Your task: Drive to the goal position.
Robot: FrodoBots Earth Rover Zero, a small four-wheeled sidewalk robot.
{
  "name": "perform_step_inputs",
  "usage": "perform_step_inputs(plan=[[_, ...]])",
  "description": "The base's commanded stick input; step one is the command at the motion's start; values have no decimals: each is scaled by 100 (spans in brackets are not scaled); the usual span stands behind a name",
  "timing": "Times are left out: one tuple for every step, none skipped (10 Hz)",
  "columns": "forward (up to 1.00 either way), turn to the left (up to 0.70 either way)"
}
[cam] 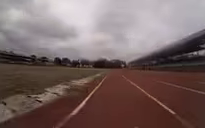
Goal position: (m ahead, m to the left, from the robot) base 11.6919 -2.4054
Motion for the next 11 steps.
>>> perform_step_inputs(plan=[[100, -38], [100, -21], [100, -16], [100, -31], [100, -40], [100, -40], [100, -32], [100, -21], [100, -10], [100, -2], [100, -23]])
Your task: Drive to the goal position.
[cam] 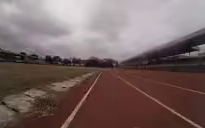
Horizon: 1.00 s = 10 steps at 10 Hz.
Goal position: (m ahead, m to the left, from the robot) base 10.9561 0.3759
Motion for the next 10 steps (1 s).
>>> perform_step_inputs(plan=[[100, -36], [100, -11], [100, 0], [100, 0], [100, -35], [100, -38], [100, -16], [100, 0], [100, 0], [100, 0]])
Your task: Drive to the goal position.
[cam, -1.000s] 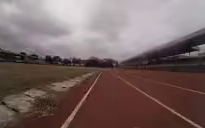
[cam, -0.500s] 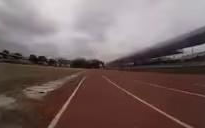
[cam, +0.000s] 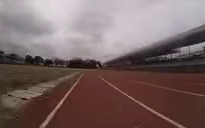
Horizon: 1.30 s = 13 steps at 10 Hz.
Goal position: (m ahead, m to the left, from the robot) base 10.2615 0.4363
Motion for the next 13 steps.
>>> perform_step_inputs(plan=[[100, 0], [100, 0], [100, 0], [100, 14], [100, 40], [100, 38], [100, 0], [100, 0], [100, 0], [100, 0], [100, 0], [100, 0], [100, 0]])
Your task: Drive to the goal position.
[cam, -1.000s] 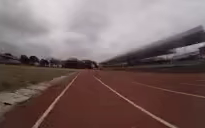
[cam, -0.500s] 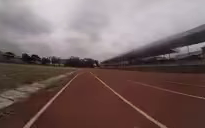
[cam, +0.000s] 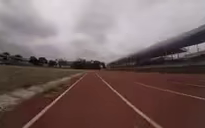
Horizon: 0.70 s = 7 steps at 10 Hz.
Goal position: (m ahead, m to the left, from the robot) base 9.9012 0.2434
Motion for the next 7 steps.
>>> perform_step_inputs(plan=[[100, 0], [100, 0], [100, 0], [100, 0], [100, 0], [100, 0], [100, 0]])
